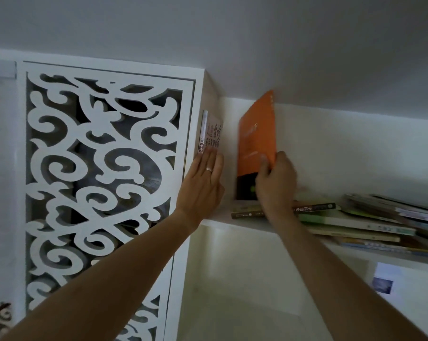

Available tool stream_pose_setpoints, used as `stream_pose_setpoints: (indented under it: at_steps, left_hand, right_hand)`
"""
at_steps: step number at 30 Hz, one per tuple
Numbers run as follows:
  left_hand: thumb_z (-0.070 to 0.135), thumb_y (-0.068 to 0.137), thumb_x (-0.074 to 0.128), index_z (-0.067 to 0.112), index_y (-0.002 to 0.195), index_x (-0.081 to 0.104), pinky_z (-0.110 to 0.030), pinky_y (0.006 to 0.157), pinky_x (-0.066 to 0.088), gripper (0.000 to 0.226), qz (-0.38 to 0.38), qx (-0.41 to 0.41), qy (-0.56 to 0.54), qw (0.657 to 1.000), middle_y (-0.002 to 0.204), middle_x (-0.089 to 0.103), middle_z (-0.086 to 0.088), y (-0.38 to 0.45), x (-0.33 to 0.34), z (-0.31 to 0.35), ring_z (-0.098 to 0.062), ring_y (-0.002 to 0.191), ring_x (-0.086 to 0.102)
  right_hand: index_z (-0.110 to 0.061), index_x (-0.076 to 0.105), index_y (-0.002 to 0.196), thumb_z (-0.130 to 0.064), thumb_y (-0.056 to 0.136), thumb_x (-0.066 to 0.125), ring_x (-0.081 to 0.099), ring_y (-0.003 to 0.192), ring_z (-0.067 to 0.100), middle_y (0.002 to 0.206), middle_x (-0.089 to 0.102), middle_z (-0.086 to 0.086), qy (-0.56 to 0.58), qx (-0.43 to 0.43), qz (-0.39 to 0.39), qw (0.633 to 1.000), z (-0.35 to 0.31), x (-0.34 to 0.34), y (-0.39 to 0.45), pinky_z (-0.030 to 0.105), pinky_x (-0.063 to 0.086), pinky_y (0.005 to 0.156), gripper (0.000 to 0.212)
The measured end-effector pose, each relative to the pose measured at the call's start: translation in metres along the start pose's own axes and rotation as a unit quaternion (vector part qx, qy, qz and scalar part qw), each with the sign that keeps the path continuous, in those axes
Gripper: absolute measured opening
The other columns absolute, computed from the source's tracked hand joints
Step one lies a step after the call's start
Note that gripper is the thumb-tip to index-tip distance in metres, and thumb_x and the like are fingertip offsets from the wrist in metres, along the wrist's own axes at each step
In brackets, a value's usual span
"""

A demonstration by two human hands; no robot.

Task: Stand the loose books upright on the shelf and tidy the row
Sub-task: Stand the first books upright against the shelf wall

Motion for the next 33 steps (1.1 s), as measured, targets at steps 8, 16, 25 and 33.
stream_pose_setpoints:
  at_steps: [8, 16, 25, 33]
  left_hand:
    - [0.022, 0.112, 0.036, -0.009, 0.158, 0.019, -0.042, 0.128, 0.021, 0.058, 0.083, -0.035, -0.129, 0.988, 0.165, 0.027, -0.022, -0.005, -0.005, -0.005, -0.030, 0.156, 0.026]
    - [0.003, 0.102, 0.054, 0.000, 0.155, 0.039, -0.049, 0.123, 0.030, 0.055, 0.149, -0.042, -0.136, 0.979, 0.166, 0.029, -0.019, -0.008, -0.008, -0.005, -0.030, 0.156, 0.026]
    - [0.012, 0.099, 0.066, -0.001, 0.144, 0.055, -0.048, 0.123, 0.032, 0.048, 0.157, -0.036, -0.112, 0.981, 0.156, 0.048, -0.016, -0.014, 0.009, -0.008, -0.030, 0.150, 0.039]
    - [0.019, 0.096, 0.072, -0.002, 0.144, 0.054, -0.050, 0.122, 0.033, 0.056, 0.149, -0.045, -0.101, 0.983, 0.154, 0.050, -0.018, -0.021, 0.008, -0.007, -0.033, 0.146, 0.045]
  right_hand:
    - [-0.039, 0.038, 0.145, -0.044, 0.107, 0.037, 0.062, 0.099, -0.001, 0.115, 0.058, -0.021, 0.272, 0.068, -0.236, 0.930, -0.027, 0.067, -0.058, 0.022, 0.055, 0.089, 0.039]
    - [-0.051, 0.019, 0.153, -0.056, 0.105, 0.030, 0.053, 0.125, 0.008, 0.155, 0.042, -0.010, 0.239, 0.019, -0.410, 0.880, -0.022, 0.065, -0.048, 0.039, 0.050, 0.105, 0.050]
    - [-0.040, 0.019, 0.157, -0.036, 0.105, 0.049, 0.063, 0.117, 0.023, 0.140, 0.058, 0.002, 0.116, -0.003, -0.360, 0.926, -0.026, 0.087, -0.043, 0.023, 0.049, 0.092, 0.060]
    - [-0.035, 0.018, 0.159, -0.029, 0.105, 0.047, 0.059, 0.124, 0.026, 0.148, 0.052, 0.008, 0.090, -0.027, -0.388, 0.917, -0.031, 0.079, -0.041, 0.042, 0.045, 0.110, 0.062]
Point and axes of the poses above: each hand's wrist, its own y-axis towards the middle knuckle, its own x-axis out of the palm, z = x × y, the point moved 3 cm from there along y, towards the middle knuckle
